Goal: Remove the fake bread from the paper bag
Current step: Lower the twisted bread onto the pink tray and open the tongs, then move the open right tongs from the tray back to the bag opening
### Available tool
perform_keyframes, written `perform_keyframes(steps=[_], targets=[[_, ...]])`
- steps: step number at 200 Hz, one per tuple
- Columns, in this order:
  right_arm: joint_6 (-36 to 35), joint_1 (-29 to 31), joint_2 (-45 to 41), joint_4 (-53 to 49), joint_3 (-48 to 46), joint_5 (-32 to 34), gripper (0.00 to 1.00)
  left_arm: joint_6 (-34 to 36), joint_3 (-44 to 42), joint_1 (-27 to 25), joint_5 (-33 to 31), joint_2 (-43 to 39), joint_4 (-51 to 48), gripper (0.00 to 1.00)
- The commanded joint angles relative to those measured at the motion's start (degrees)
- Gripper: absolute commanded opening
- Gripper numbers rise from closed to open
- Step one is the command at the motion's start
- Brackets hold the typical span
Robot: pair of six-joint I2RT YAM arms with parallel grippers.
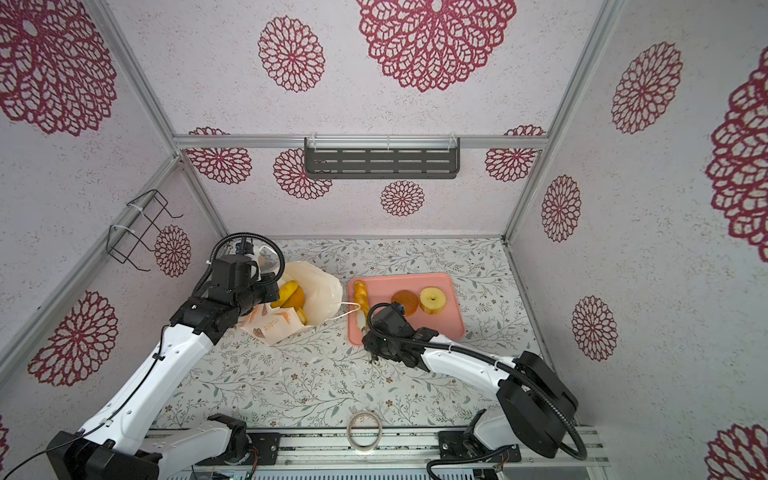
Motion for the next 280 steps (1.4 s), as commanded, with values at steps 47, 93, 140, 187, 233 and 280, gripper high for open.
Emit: perform_keyframes(steps=[47,93,140,187,233,280], targets=[[-1.7,0.2,-2.0,-0.2,3.1,-0.9,0.53,-0.5,-0.6,0.5,0.4,-0.7,1.5,0.00],[-3.1,-0.2,-5.9,-4.5,3.3,-0.1,0.56,0.7,-0.9,0.5,1.4,-1.3,1.3,0.00],[-8.5,-3.4,-15.1,-14.7,4.8,0.5,0.52,4.1,-2.0,0.5,8.9,-3.3,2.7,0.00],[-20.3,-9.3,-20.5,-27.8,12.2,-1.7,0.48,9.1,-1.6,-0.2,14.4,-3.6,2.4,0.00],[-32.3,-7.9,-15.3,-34.3,26.6,-14.0,0.46,14.4,-1.0,-2.4,18.4,-3.4,1.4,0.00],[-32.4,4.1,-9.6,-34.1,32.3,-16.2,0.46,18.0,-3.1,-5.1,19.5,-4.7,1.1,0.00]])
